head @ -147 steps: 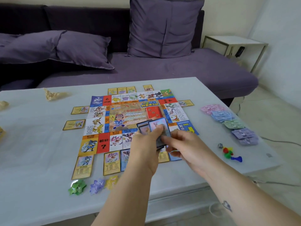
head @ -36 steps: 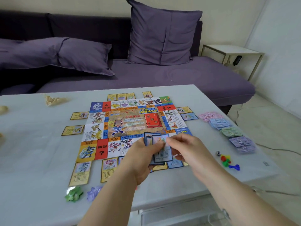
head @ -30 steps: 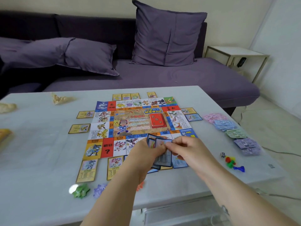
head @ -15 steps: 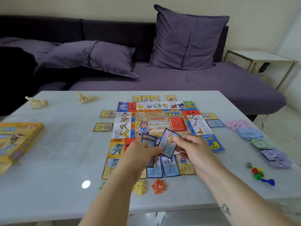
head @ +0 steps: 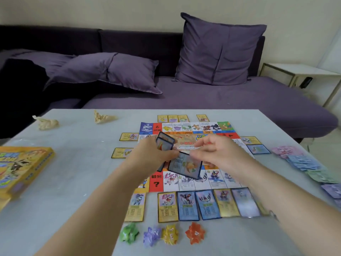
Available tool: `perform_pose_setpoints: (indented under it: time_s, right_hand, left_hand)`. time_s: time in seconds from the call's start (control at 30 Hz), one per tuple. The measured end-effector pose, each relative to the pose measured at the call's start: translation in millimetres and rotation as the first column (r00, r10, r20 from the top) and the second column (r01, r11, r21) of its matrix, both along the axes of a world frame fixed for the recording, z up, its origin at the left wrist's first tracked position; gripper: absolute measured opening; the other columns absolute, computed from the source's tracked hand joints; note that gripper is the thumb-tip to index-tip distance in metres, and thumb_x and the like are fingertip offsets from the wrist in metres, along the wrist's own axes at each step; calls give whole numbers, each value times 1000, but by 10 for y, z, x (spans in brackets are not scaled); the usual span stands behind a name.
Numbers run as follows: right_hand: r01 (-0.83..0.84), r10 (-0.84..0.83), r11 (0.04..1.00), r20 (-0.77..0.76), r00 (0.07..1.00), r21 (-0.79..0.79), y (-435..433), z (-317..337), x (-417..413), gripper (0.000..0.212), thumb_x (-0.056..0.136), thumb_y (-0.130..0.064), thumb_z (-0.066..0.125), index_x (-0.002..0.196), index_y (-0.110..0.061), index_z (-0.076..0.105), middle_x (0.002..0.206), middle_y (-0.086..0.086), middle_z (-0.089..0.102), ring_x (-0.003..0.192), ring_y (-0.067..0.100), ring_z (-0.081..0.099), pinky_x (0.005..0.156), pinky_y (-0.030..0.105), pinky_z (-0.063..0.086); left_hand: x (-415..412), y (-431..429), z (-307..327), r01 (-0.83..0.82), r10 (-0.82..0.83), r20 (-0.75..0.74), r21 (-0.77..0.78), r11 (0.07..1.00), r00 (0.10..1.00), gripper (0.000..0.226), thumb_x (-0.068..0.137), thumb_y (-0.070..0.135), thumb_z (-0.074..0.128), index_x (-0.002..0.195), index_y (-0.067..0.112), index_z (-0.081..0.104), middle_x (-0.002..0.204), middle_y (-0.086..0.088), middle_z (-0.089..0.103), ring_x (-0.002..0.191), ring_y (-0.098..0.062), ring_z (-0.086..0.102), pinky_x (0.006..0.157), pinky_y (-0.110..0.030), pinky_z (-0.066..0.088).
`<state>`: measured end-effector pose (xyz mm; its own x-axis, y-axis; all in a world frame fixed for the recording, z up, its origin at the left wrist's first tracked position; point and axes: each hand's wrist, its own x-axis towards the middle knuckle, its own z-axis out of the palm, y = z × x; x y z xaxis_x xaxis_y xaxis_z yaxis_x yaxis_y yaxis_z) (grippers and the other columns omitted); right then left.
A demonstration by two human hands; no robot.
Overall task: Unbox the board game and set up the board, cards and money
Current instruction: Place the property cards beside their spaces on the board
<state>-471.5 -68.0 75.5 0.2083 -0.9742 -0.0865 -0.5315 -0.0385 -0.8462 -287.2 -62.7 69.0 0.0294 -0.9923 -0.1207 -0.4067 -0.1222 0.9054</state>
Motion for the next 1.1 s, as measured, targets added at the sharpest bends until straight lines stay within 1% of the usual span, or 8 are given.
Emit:
perform_pose_setpoints:
  time_s: [0.2,0.3,0.43,0.57,0.67,0.77,0.9,1.1]
  right_hand:
    - [-159,158,987,-34,987,-12,-737,218,-84,15,86,-6,66,82,-16,57,58,-7,64,51,1,54,50,12,41]
    - [-27,28,999,34,999,-47,-1281,189,-254,19,87,2,60,82,-16,66,72,4,64,67,12,59,58,19,49]
    - [254,-246,967,192,950,-19,-1995,41,-470,15,84,4,60,86,-6,70,80,13,64,69,16,59,65,23,52]
    - [381,-380,923,28,925,-60,-2569,-243,-464,27,79,-1,59,102,9,67,75,13,58,67,17,48,56,27,31]
    - [382,-390,920,-106,915,-89,-2889,-439,-368,38,76,-3,59,113,8,62,92,25,67,74,16,48,64,28,42]
    - [376,-392,919,-175,903,-117,-3062,-560,-329,31,79,-6,61,108,-1,70,107,15,70,84,20,62,75,30,52]
    - [353,-377,925,-208,903,-143,-3162,-675,-337,29,81,-7,59,107,-4,70,108,9,70,98,22,65,86,29,52]
    - [237,-286,953,-301,910,-189,-3195,-757,-293,24,82,-12,62,104,-8,72,106,6,70,97,21,63,88,33,53]
  left_hand:
    - [-144,-817,112,37,-34,43,-66,997,998,5,85,21,69,85,17,66,64,0,61,54,-13,53,55,-24,45]
    - [-136,-1278,114,-38,41,36,-74,997,999,13,88,20,63,101,19,66,63,0,52,54,-15,44,61,-26,41]
    - [-164,-1812,46,-48,57,130,-69,996,990,10,96,16,48,97,16,58,64,1,37,54,-13,33,52,-22,30]
    - [-341,-2260,-116,79,-25,350,-141,987,936,25,101,20,37,105,12,61,63,2,43,50,-10,36,43,-17,29]
    - [-475,-2475,-205,202,-81,475,-209,957,876,22,97,19,45,111,20,62,89,4,62,58,-10,51,45,-15,38]
    - [-592,-2633,-296,315,-145,582,-203,927,800,37,94,12,48,128,22,55,127,5,59,89,-14,62,61,-10,40]
    - [-664,-2750,-387,371,-221,641,-108,922,735,48,91,5,43,132,28,54,127,-1,59,63,5,50,35,-5,30]
    - [-719,-2842,-472,422,-270,774,3,906,573,55,89,4,41,132,35,54,131,0,56,52,-5,40,39,-11,29]
